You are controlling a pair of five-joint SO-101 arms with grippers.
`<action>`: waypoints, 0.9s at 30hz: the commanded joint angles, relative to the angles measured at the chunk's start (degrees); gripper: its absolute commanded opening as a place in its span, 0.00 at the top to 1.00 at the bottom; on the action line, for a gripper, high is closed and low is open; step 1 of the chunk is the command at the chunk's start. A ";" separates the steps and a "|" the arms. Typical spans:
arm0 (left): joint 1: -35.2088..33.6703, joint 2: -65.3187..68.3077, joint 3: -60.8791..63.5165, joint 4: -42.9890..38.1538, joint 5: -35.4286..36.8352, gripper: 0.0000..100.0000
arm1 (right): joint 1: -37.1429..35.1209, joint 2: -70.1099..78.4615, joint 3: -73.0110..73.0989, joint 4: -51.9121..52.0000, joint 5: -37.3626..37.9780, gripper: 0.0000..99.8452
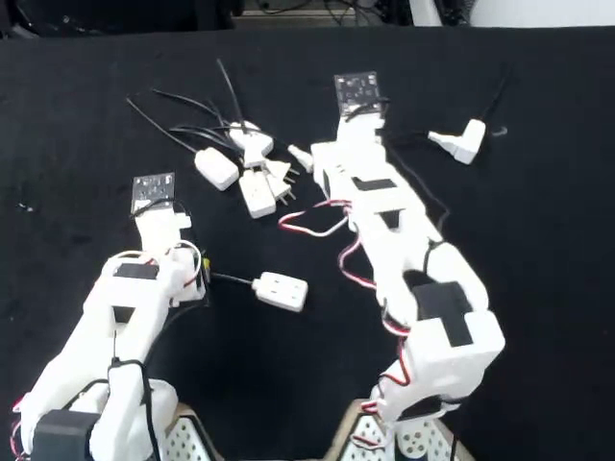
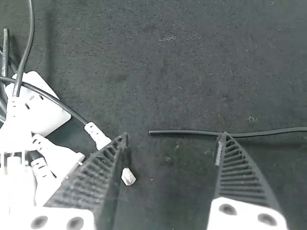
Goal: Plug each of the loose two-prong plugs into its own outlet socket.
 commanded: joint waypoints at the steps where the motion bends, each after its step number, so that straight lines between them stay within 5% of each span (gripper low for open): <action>1: 0.75 -0.09 -0.40 -0.88 0.18 0.84 | -0.97 -0.04 -3.38 0.35 5.71 0.72; 7: 0.75 -0.09 -0.40 -0.88 0.18 0.84 | -1.67 5.23 -5.23 -0.79 14.59 0.72; 18: 0.75 -0.09 -0.40 -0.88 0.18 0.84 | -1.41 11.65 -13.32 5.36 14.95 0.72; 27: 0.75 -0.09 -0.40 -0.88 0.18 0.84 | -2.73 -1.89 -6.90 12.66 14.59 0.72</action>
